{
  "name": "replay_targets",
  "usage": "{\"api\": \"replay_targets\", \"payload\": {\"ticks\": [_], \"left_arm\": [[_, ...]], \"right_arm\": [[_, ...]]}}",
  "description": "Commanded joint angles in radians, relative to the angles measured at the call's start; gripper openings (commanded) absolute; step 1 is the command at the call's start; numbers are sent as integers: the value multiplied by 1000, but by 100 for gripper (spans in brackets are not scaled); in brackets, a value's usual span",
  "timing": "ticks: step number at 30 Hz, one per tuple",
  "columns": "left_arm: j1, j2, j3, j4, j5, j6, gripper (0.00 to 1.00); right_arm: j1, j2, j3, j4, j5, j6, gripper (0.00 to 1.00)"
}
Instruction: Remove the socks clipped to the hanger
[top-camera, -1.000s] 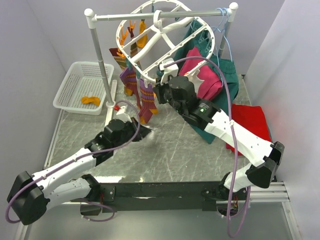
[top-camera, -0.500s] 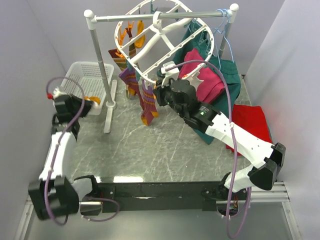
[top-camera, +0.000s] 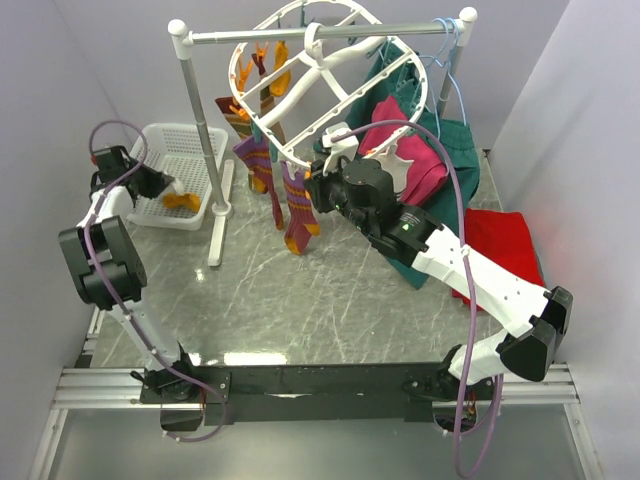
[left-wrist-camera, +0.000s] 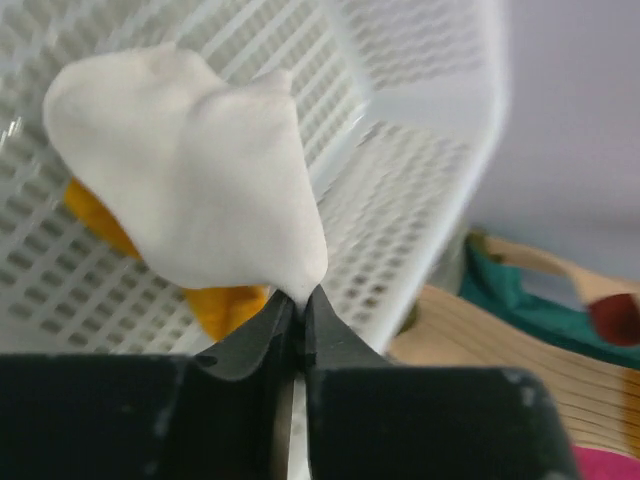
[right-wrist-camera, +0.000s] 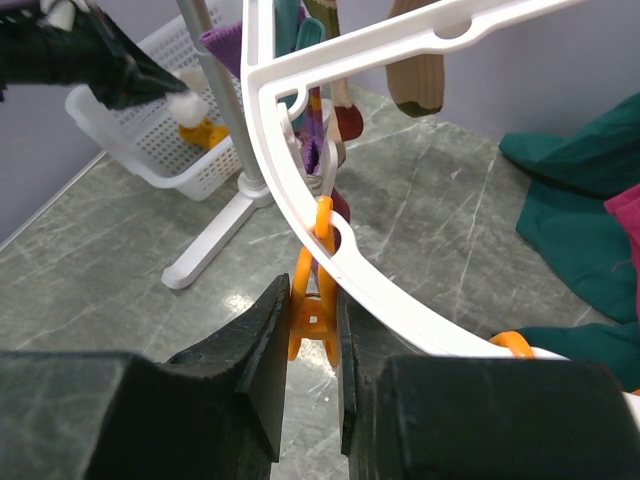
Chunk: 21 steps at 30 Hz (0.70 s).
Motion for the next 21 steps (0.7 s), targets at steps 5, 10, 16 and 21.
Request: {"api": "replay_targets", "payload": {"ticks": [5,10,16,21], "left_arm": [[-4,-132,-28,-39,-18,26,52],[-13,-386,-175,-42,-78,-15,90],[-88,-765,-464,81,-103,-72,96],[-461,-1032,-741,234,-185,-77,81]], "right_arm": [[3,-9,15,-41,-75,25,2],[4,-3,29,-61,-84,41,3],[6,8,42,-86,-105,64,8],[6,17,45,-101,-98,71,12]]}}
